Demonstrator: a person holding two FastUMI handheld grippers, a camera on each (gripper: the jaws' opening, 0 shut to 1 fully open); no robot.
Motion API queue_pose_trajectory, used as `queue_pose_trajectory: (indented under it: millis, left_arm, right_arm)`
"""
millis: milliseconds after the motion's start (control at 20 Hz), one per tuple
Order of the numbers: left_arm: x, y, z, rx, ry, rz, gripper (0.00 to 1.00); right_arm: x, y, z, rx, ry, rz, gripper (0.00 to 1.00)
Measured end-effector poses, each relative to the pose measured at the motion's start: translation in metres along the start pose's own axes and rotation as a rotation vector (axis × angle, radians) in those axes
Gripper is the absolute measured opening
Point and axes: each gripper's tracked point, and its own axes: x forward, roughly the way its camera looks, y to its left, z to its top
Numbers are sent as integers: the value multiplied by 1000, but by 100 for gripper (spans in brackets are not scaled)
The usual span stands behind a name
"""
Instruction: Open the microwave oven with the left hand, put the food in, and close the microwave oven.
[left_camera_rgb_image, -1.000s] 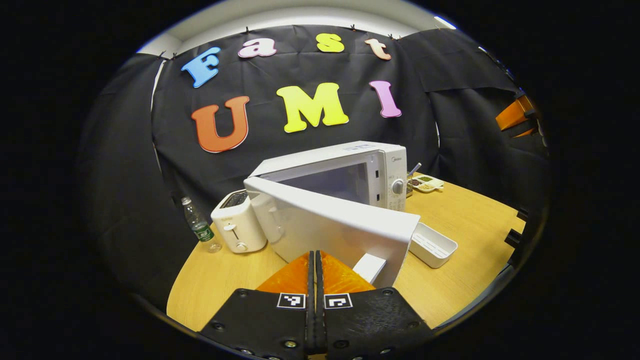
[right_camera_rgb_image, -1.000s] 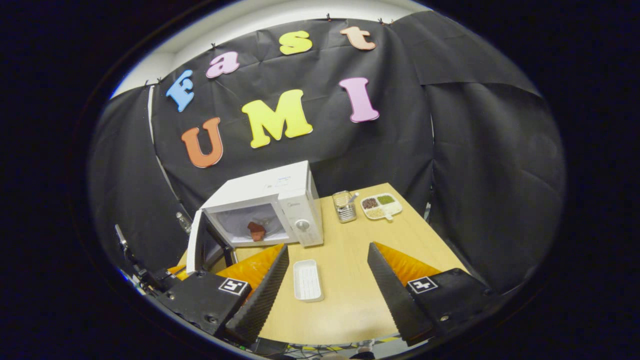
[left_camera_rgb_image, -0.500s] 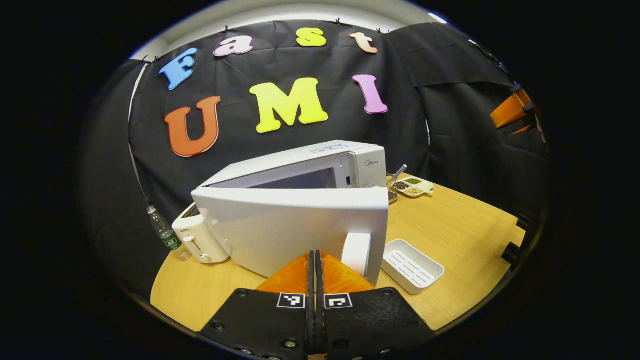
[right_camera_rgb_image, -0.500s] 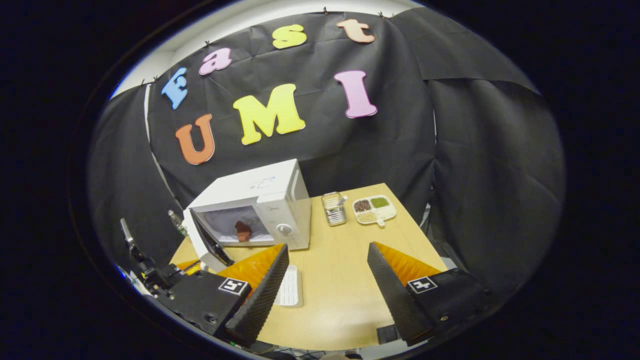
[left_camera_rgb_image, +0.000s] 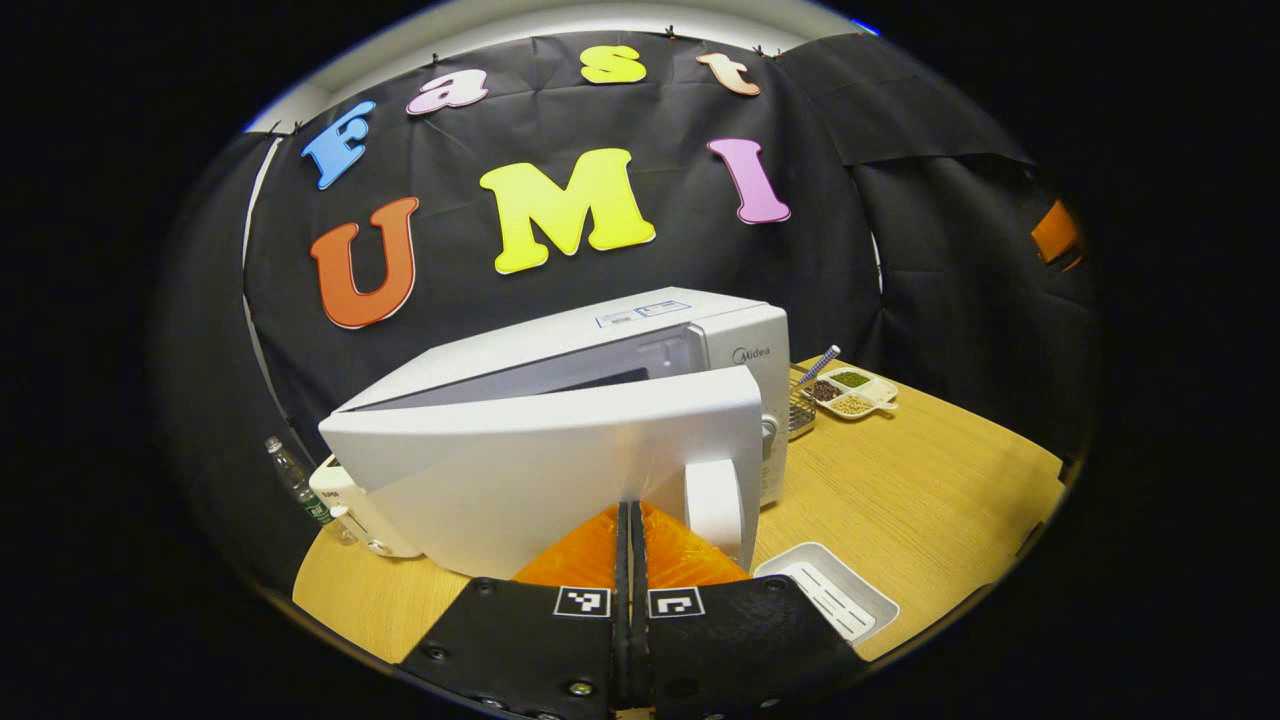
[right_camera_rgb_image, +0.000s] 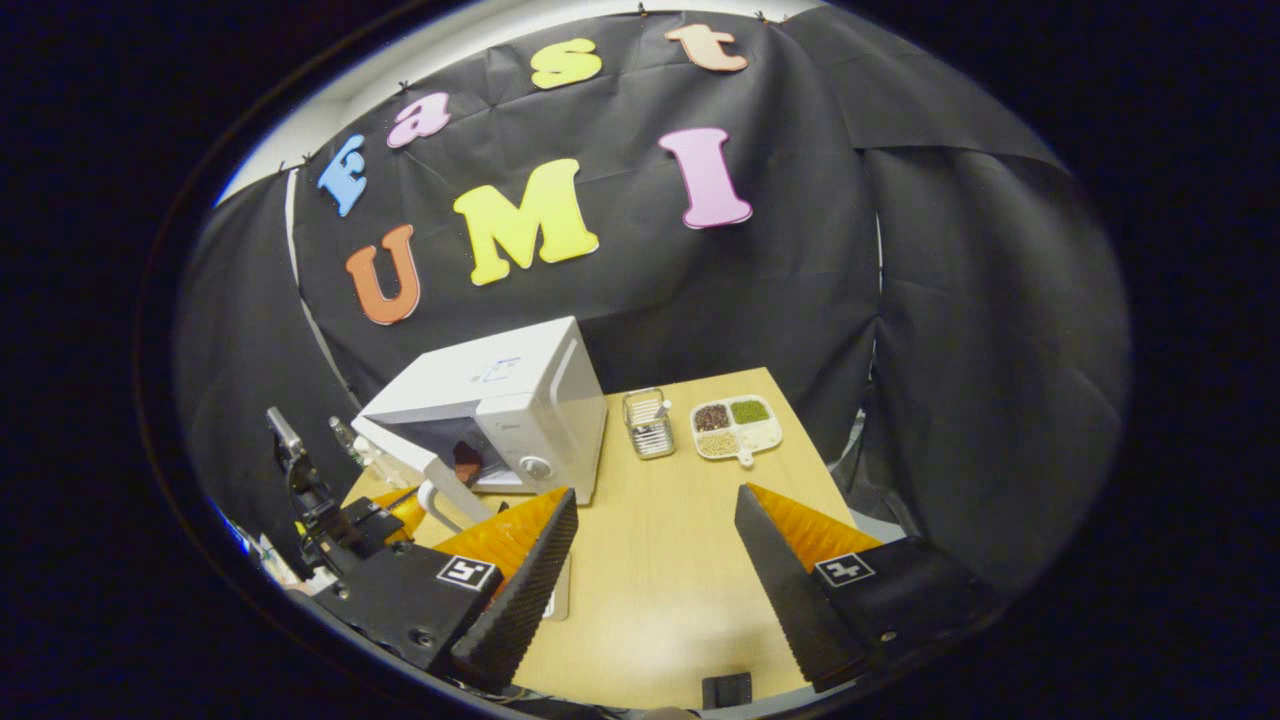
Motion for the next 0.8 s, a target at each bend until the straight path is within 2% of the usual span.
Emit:
queue_pose_trajectory:
  millis: [500, 800]
  left_arm:
    - [56, -7, 14, -20, 11, 50, 0]
    - [63, -7, 17, -30, 14, 66, 0]
  right_arm:
    - [27, -30, 6, -12, 59, 29, 100]
    - [38, -28, 5, -21, 86, 54, 100]
